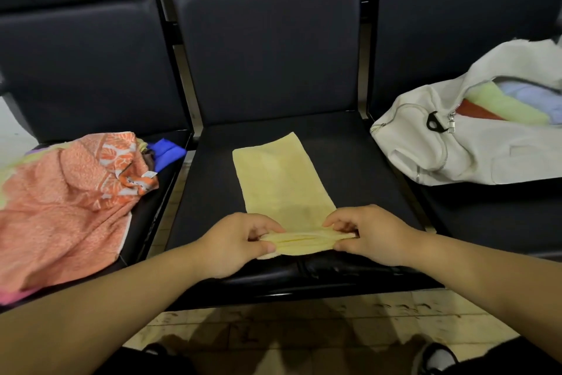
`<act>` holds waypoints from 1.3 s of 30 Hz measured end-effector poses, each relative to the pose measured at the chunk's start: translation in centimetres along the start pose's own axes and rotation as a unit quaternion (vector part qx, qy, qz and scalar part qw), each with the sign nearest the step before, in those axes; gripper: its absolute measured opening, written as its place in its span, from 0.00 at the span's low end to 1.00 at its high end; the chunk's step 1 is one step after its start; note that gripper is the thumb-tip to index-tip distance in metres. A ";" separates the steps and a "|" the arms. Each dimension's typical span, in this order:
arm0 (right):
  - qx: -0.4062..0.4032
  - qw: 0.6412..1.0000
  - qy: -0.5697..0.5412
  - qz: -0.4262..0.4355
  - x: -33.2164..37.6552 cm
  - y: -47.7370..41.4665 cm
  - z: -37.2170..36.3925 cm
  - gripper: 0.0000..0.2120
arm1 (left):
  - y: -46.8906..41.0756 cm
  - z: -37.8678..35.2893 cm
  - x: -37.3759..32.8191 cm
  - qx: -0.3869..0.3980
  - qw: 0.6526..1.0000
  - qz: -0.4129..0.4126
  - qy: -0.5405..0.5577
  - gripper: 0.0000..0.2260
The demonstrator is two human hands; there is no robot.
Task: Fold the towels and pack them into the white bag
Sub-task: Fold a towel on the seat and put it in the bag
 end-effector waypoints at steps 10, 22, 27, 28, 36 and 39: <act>0.070 0.928 -0.358 -0.074 3.7 -2.1 3.0 0.16 | 1.2 6.5 -0.4 0.022 0.972 0.075 0.221 0.10; -0.110 0.914 -0.372 -0.116 2.4 -12.9 6.3 0.04 | -7.0 11.6 2.7 -0.159 0.963 0.096 0.194 0.06; -0.118 0.920 -0.344 -0.145 0.3 -16.9 5.4 0.05 | -10.9 12.5 5.2 -0.223 0.953 0.130 0.159 0.05; -0.120 0.923 -0.334 -0.147 -0.2 -17.5 5.1 0.04 | -11.6 12.4 5.9 -0.232 0.951 0.139 0.151 0.06; -0.195 0.963 -0.155 -0.107 -1.6 -16.7 5.9 0.08 | -10.2 10.6 4.9 -0.274 0.958 0.044 -0.079 0.06; -0.112 0.993 -0.031 0.012 0.7 -13.7 4.9 0.08 | -8.9 7.2 2.5 -0.134 0.978 -0.050 -0.153 0.09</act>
Point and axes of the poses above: each hand's wrist, its own y-axis away from the middle knuckle, its own z-axis out of the back of the hand, x = y × z, the point moved 5 cm from there along -y, towards the middle knuckle, and after that the axes turned 1 degree about -y, right-handed, at the moved point
